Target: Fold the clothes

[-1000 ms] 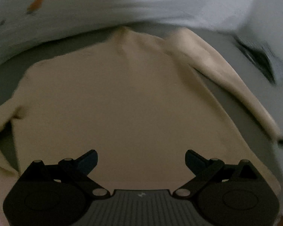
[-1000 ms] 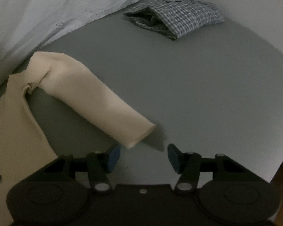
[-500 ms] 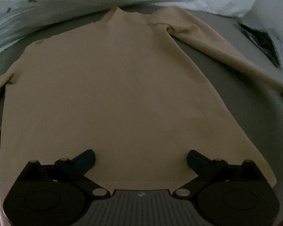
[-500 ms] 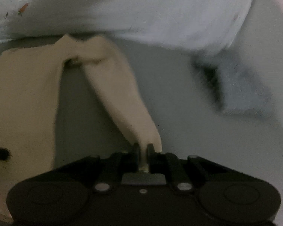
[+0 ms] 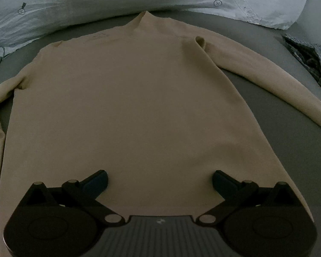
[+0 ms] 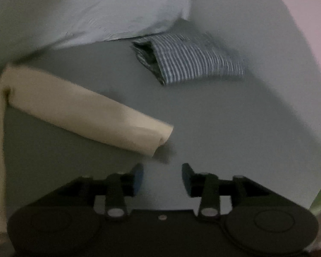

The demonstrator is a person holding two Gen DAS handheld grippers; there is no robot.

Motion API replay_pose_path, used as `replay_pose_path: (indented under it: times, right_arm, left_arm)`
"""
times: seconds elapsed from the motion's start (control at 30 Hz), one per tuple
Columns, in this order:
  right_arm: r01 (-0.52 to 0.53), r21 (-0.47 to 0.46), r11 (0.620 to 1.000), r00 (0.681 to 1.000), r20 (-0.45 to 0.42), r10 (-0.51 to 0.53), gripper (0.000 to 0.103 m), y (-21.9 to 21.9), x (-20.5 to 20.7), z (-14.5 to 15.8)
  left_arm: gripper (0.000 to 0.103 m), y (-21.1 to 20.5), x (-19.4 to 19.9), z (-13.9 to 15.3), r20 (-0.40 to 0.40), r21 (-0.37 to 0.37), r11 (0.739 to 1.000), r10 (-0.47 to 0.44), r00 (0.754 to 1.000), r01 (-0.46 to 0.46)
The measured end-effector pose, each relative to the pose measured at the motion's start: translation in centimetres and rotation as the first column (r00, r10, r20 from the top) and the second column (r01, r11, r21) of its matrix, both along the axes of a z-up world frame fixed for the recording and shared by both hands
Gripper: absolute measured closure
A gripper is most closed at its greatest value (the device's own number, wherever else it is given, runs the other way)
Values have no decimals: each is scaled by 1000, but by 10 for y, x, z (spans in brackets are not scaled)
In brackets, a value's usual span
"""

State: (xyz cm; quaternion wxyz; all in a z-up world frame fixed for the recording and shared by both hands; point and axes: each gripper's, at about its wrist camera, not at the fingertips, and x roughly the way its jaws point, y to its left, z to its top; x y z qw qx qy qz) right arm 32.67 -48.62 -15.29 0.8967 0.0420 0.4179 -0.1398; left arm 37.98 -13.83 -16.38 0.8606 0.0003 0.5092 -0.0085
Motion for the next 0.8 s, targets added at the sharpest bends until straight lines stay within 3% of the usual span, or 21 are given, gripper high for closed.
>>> replay_pose_path:
  times: [0.17,0.27,0.33,0.4,0.47,0.63,0.7,0.8]
  right_arm:
    - [49,149,988,997,59,-59,50,-12,18,-8]
    - [98,308,946,988,80,-129,44,-29,34,-18]
    - [121,382,916,984,77,-162,45,-36,45,-25]
    - [136,378,916,985,51,-167,78,-36,57,-32]
    - [94,341,936,987,88,-131,99,-34,59,-24]
    - [-10,268,963,978,203,-46,99,-38,52,18]
    - [-9,224,974,985,169,-30,98,-39,56,19]
    - [38,115,993,998,39,-42,98,-31,67,-4]
  left_arm:
    - [0,0,4,0,-12,2,1000,-9,1000,9]
    - [0,0,1,0,-6,2,1000,-9,1000,9]
    - [0,0,0,0,0,2,1000,-9,1000,9]
    - [0,0,0,0,2,2,1000,-6,1000,6]
    - [0,0,0,0,6,2,1000,-2,1000,2]
    - [0,-1,0,-2,16,3,1000,16,1000,-16]
    - [0,-2,1,-2,16,3,1000,23,1000,-23]
    - [0,-4,2,-3,21,3,1000,29,999,-29]
